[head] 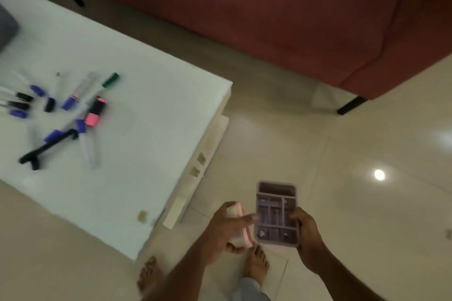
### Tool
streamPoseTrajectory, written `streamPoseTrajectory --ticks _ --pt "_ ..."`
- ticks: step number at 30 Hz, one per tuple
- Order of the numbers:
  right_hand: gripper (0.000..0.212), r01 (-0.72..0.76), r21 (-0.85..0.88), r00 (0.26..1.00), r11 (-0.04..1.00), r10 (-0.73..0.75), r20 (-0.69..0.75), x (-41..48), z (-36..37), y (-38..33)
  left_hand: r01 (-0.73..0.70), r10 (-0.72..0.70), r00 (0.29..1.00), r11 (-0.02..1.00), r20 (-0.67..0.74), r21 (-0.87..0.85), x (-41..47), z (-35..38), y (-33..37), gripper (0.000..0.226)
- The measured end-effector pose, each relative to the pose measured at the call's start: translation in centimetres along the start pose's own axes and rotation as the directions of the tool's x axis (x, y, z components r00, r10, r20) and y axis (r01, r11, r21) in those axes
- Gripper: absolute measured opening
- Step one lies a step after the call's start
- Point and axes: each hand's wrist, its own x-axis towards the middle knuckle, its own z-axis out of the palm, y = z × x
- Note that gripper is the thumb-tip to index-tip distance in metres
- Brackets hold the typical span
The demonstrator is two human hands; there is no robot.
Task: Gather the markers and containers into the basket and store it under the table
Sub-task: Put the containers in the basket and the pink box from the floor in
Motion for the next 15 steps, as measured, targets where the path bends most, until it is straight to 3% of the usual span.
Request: streamPoseTrajectory --ticks 4,7,11,15 --pt "0.039 -0.016 0.098 0.998 0.995 0.01 0.057 -3.7 3.8 -3.1 -0.014 0.017 0.999 0.997 0.03 -0.073 -6.0 -2.5 1.5 0.058" --pt "0.04 0.015 0.026 0.992 1.0 -0.018 0.126 -5.2 8.4 -5.0 -0.058 0.067 0.996 0.985 0.054 -0.162 -9.5 -7.1 2.0 0.06" --pt "0.032 0.132 -0.219 0.969 0.967 -0.079 0.235 -6.1 17.3 -8.5 -0.124 0.154 0.985 0.948 0.081 -0.292 -12.7 -15.9 2.7 0.062" --pt "0.03 0.278 -0.543 0.949 0.792 -0.139 0.283 -5.3 26.8 -12.5 -0.175 0.229 0.969 0.897 0.09 -0.406 -13.7 -24.2 4.2 0.065"
